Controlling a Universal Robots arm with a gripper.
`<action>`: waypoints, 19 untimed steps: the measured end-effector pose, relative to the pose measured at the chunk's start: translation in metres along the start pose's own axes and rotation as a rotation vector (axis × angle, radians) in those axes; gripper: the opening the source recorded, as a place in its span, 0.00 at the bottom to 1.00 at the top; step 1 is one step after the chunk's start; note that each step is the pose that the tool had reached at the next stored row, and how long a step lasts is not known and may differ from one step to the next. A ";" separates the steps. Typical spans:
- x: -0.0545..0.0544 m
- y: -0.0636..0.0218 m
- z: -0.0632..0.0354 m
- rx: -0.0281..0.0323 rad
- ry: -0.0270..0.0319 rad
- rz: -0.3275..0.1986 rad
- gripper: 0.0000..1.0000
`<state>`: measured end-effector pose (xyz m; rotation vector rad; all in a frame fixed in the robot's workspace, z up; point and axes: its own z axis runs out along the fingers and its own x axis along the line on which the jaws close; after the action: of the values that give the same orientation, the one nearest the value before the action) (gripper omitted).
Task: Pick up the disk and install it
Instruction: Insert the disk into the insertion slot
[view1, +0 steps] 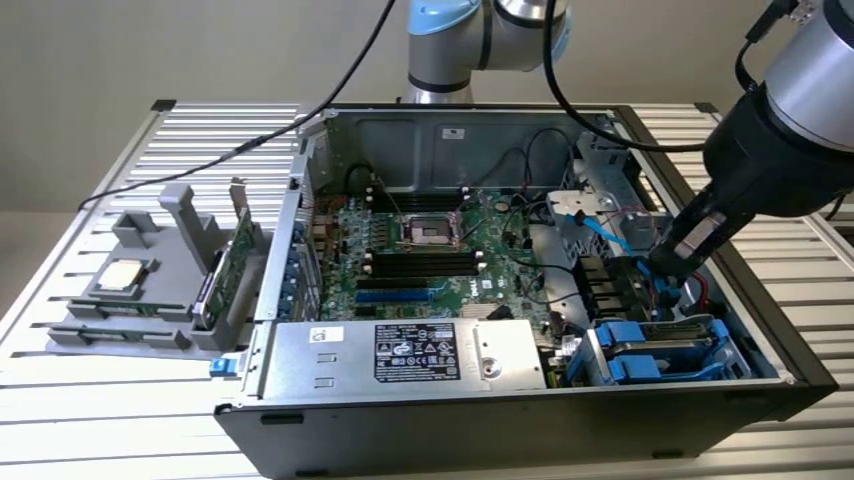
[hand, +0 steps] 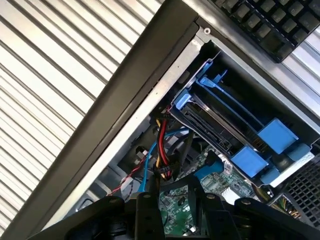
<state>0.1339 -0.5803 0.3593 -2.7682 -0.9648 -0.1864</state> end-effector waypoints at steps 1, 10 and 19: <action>0.000 0.0001 0.0006 -0.0013 0.0034 0.015 0.36; -0.001 0.0008 0.0051 -0.0137 0.0346 0.144 0.36; -0.001 0.0004 0.0034 -0.0318 0.0682 0.218 0.36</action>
<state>0.1338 -0.5803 0.3558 -2.8490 -0.6437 -0.2616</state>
